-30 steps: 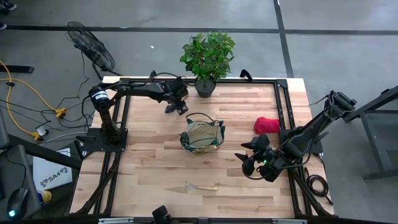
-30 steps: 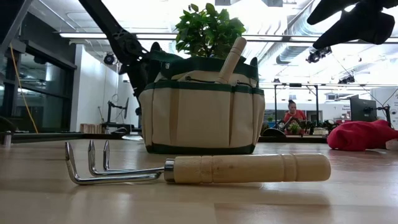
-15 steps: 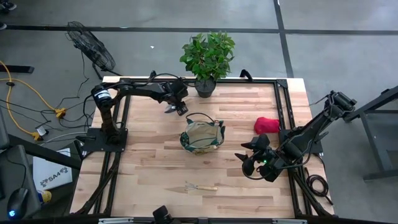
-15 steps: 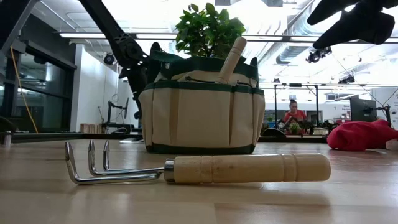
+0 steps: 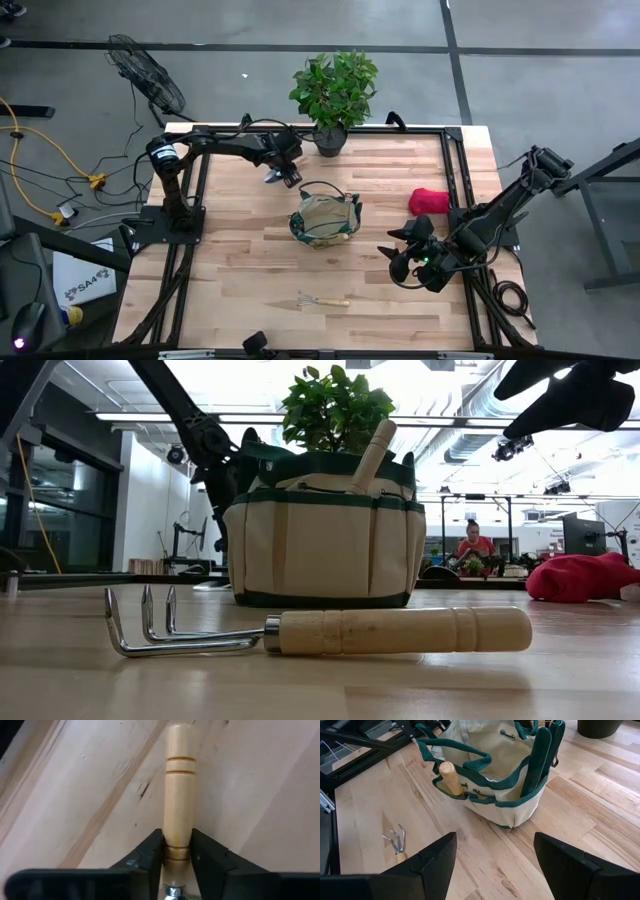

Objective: Pick & Place Garden tools in Gardening bag
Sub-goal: Put the brown trowel into the gardening bag

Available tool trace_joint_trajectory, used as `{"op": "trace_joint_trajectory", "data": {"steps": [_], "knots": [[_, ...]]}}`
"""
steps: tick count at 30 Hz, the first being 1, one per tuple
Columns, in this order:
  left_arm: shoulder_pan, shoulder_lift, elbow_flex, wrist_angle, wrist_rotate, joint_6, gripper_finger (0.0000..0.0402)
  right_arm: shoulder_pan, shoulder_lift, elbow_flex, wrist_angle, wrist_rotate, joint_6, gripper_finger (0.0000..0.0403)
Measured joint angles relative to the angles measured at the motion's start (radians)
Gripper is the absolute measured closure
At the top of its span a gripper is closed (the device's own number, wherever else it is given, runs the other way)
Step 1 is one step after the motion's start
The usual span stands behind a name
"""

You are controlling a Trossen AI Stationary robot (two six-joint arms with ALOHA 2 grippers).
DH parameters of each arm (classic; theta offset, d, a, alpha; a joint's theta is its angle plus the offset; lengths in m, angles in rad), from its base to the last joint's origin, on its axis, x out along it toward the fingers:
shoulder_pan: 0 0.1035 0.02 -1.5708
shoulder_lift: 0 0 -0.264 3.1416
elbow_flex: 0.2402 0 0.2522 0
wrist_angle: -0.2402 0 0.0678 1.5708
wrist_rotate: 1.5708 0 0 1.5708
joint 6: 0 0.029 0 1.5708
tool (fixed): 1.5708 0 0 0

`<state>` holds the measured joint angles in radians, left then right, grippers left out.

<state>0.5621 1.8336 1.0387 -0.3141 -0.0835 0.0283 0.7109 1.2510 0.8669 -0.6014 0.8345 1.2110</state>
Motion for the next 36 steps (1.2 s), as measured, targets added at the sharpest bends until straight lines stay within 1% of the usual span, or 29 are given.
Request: {"op": "trace_joint_trajectory", "data": {"steps": [3,4,13,16,19,25,29,31,36], "knots": [[0.0,0.0,0.0,-0.002,-0.005,-0.009,0.0339,0.0,0.0,0.0,0.0,0.0,0.0,0.0144],[0.0,0.0,0.0,-0.002,-0.005,-0.01,0.0342,0.0,0.0,0.0,0.0,0.0,0.0,0.0144],[-0.001,0.0,-0.001,0.0,-0.017,-0.033,0.0342,0.0,0.0,0.0,0.0,-0.01,0.0,0.0144],[-0.001,-0.004,-0.002,-0.002,-0.019,-0.039,0.0342,0.0,0.0,0.0,0.0,-0.028,-0.002,0.0144],[0.0,-0.014,-0.004,-0.012,-0.041,-0.058,0.0342,0.001,0.0,0.0,-0.001,-0.034,-0.003,0.0144],[0.002,-0.086,-0.007,-0.048,-0.115,-0.085,0.0342,0.001,0.0,0.0,-0.005,-0.039,-0.007,0.0144],[-0.001,-0.143,-0.005,-0.108,-0.127,-0.105,0.0342,0.001,0.0,0.0,-0.011,-0.054,-0.007,0.0144],[-0.009,-0.172,-0.005,-0.12,-0.138,-0.112,0.0342,0.001,0.0,0.0,-0.013,-0.054,-0.007,0.0144],[-0.062,-0.254,-0.005,-0.168,-0.205,-0.134,0.0342,0.001,0.0,0.0,-0.016,-0.054,-0.007,0.0144]]}}
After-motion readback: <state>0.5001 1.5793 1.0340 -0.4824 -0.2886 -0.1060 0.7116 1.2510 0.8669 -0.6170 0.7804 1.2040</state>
